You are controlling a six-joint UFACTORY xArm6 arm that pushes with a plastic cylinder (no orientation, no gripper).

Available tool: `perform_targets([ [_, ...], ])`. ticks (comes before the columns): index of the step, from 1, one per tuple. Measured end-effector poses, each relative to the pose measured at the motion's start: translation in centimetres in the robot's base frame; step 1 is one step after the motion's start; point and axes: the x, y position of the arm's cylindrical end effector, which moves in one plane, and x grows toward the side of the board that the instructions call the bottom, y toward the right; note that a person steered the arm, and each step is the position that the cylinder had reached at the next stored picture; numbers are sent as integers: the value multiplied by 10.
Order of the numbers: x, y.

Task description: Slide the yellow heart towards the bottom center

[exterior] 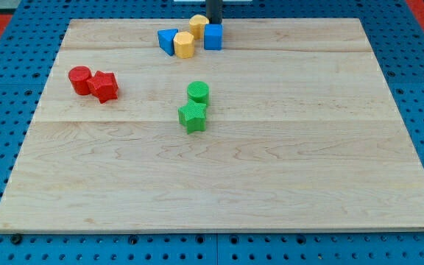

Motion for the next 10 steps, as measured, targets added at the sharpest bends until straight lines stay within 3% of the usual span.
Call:
perform_targets([
  [1, 20, -23],
  [2, -8, 0],
  [4, 4, -46],
  [8, 114, -64],
  [9, 86, -79],
  [10, 143, -79],
])
